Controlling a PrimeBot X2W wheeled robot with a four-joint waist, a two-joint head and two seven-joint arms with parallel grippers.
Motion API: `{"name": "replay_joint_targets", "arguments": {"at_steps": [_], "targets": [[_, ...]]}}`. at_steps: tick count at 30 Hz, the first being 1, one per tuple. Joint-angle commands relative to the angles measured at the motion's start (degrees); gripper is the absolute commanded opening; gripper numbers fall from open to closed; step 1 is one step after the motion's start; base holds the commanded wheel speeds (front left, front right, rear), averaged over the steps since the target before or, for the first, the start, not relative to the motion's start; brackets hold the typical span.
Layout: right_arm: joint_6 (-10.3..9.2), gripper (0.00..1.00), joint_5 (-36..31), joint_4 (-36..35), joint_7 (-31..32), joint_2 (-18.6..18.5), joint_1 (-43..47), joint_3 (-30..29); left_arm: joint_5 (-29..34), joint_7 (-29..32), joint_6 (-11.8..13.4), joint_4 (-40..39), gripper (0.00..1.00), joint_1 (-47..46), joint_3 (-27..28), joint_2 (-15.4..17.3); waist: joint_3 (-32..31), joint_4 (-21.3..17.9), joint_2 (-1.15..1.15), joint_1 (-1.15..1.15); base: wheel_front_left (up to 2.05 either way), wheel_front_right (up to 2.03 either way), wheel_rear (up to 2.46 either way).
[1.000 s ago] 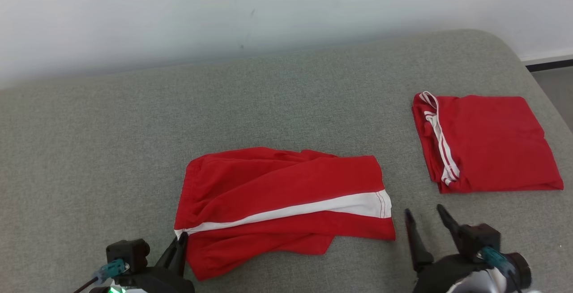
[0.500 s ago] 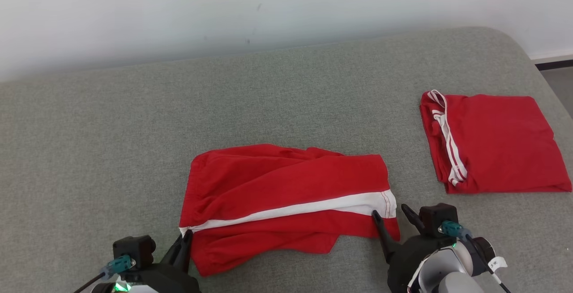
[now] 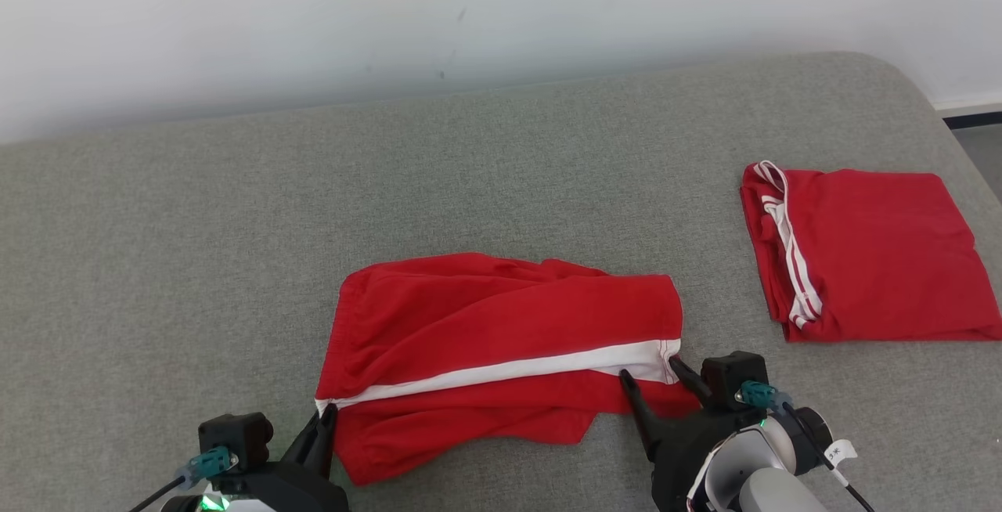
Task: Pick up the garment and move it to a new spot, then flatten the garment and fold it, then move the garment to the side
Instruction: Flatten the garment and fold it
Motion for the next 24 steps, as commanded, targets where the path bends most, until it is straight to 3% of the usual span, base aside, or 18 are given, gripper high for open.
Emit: {"name": "replay_joint_targets", "arguments": {"at_steps": [1,15,21,24], "targets": [[0.0,1.0,0.49,0.5,0.08,-0.06,-0.28,0.18,-0.06,-0.05,0.03,0.14,0.0,-0.12,0.02,0.32,-0.04,0.01,0.0,0.0,0.0,0.0,0.0],[0.0,1.0,0.53,5.01,-0.61,-0.04,-3.57,-1.66,-0.55,0.4,0.44,-0.8,0.0,-0.18,-0.69,0.68,0.37,0.77,0.0,0.0,0.0,0.0,0.0],[0.0,0.82,1.82,4.2,-1.5,-0.06,-3.51,0.65,-0.92,0.38,0.49,-0.86,0.0,-0.18,-0.8,0.87,0.17,1.14,0.0,0.0,0.0,0.0,0.0],[0.0,0.81,2.27,3.63,-1.49,-0.05,-2.86,1.21,-1.05,0.25,0.58,-0.8,0.0,-0.06,-0.8,0.92,0.01,1.17,0.0,0.0,0.0,0.0,0.0]]}}
